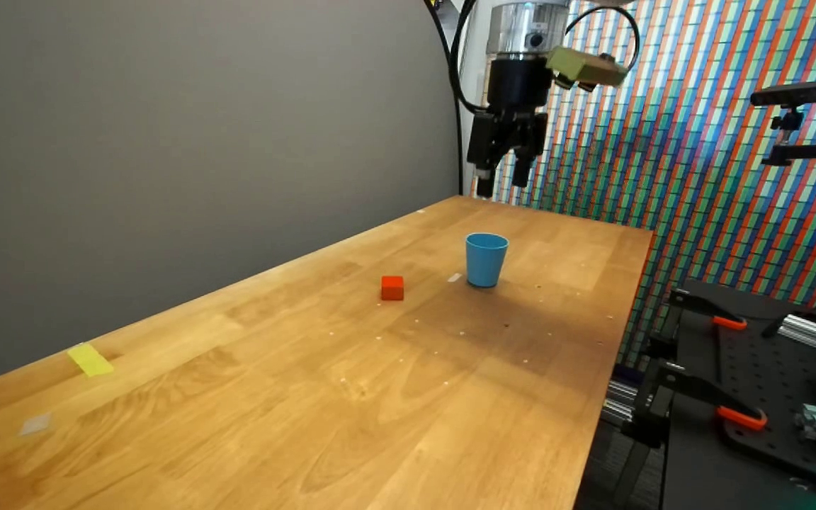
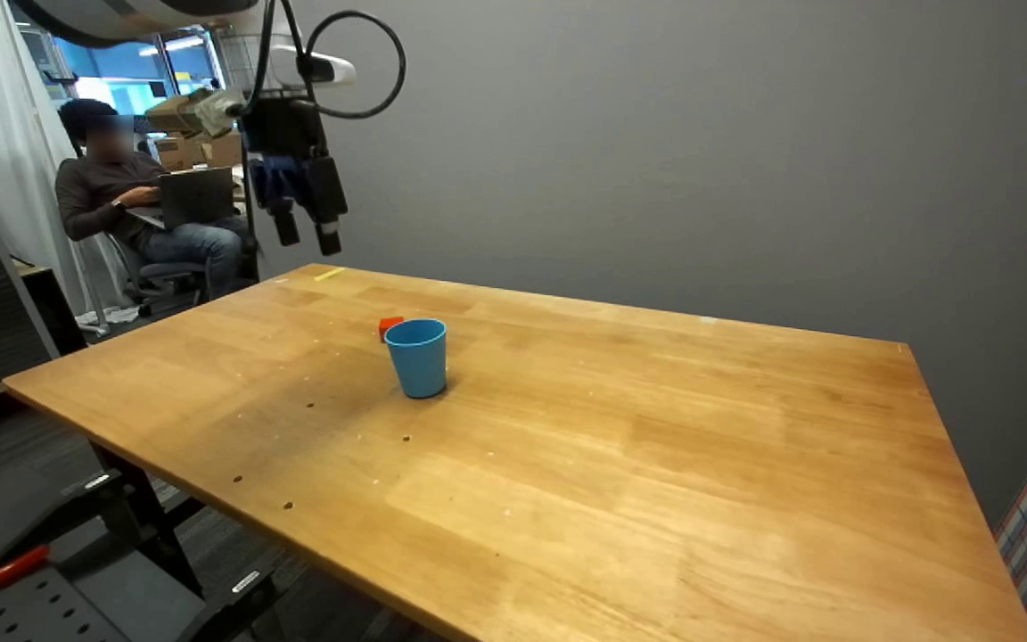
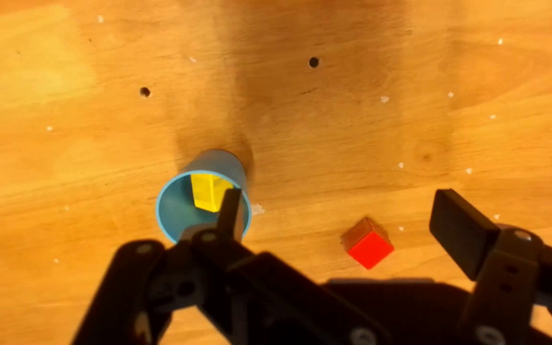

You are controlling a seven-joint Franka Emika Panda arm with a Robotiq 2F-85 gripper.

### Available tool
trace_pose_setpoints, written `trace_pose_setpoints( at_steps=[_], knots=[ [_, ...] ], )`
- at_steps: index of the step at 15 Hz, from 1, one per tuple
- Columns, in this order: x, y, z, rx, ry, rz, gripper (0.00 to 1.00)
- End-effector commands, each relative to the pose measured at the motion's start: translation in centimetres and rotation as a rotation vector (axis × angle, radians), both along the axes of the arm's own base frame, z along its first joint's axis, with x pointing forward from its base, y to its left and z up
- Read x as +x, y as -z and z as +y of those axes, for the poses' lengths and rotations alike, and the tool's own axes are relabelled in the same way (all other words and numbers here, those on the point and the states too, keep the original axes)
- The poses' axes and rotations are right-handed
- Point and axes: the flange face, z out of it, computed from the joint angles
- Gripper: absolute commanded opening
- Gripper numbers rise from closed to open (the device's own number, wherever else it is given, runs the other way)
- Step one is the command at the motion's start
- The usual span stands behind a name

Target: Put the yellow block in the cup

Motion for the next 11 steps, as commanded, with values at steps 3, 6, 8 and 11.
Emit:
trace_pose_setpoints(
  at_steps=[3,6,8,11],
  knots=[
    [-1.6,-6.9,-2.3,0.013,-0.133,-0.061,1.0],
    [-1.1,-6.3,-1.7,-0.005,-0.118,-0.059,1.0],
    [-1.1,-6.4,-1.9,-0.005,-0.122,-0.061,1.0],
    [-1.2,-6.3,-1.9,-0.005,-0.124,-0.058,1.0]
  ],
)
